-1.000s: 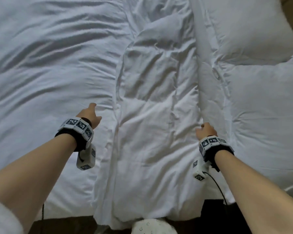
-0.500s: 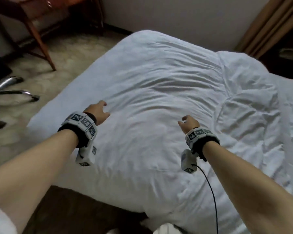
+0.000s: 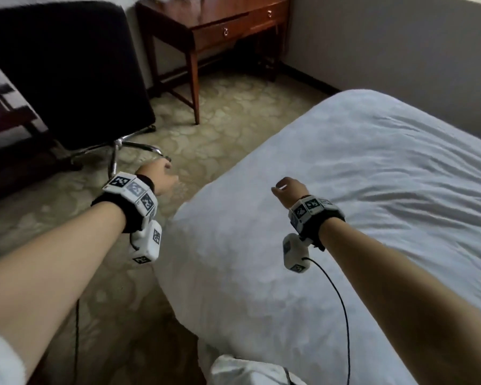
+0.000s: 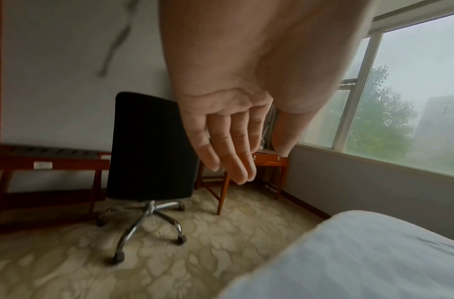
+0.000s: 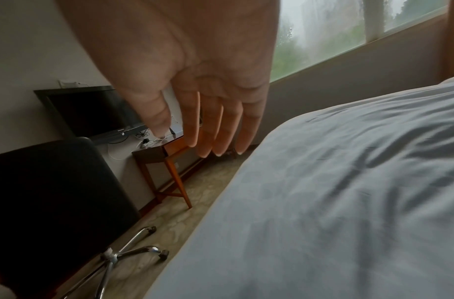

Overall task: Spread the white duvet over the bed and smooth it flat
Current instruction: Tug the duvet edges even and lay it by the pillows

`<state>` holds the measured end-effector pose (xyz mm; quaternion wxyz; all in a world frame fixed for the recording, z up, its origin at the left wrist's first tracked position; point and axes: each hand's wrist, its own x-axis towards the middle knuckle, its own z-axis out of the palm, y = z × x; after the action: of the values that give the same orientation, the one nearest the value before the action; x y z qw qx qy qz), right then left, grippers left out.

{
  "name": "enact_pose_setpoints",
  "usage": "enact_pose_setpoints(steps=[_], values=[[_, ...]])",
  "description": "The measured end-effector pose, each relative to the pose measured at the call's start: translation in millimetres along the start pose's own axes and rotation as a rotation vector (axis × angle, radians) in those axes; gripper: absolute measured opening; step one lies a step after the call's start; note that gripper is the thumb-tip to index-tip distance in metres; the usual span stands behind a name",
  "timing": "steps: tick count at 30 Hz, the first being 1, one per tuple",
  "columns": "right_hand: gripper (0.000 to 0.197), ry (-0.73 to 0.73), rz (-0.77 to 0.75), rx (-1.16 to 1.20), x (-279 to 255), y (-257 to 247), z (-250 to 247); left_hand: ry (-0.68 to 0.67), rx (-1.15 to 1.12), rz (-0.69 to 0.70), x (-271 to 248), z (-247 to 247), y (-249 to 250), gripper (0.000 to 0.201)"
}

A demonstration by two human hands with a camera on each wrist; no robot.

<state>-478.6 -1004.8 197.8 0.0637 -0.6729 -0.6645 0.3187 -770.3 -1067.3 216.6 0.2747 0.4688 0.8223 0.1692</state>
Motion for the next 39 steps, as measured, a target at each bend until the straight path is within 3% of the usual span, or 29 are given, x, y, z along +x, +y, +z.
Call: enact_pose_setpoints(steps=[3,7,13,23,30,33,39], values=[[0.037,-0.006,-0.022,-0.051,52.7,-61.5,5.6,0.079,-0.059,0.020,63.8,-43.8,-10.0,0.034],[0.037,-0.046,-0.035,-0.117,101.3,-138.7,13.2,0.065,-0.097,0.017,133.0,-84.7,-26.8,0.015],[0.036,0.009,-0.069,-0.145,194.8,-249.7,36.0,0.103,-0.091,0.026,251.3,-140.3,-60.4,0.028],[0.036,0.069,0.052,-0.057,328.9,-392.8,75.3,-0.017,-0.033,0.165,463.4,-230.8,-74.6,0.024],[0.032,0.191,0.139,0.053,416.8,-409.3,36.1,-0.161,0.017,0.326,599.9,-214.8,13.9,0.017],[0.032,0.244,0.230,0.058,471.0,-389.2,2.5,-0.239,0.034,0.416,661.0,-185.3,75.2,0.016],[0.031,0.369,0.329,0.122,604.1,-347.3,-87.1,-0.261,0.057,0.564,776.3,-152.0,221.1,0.027]])
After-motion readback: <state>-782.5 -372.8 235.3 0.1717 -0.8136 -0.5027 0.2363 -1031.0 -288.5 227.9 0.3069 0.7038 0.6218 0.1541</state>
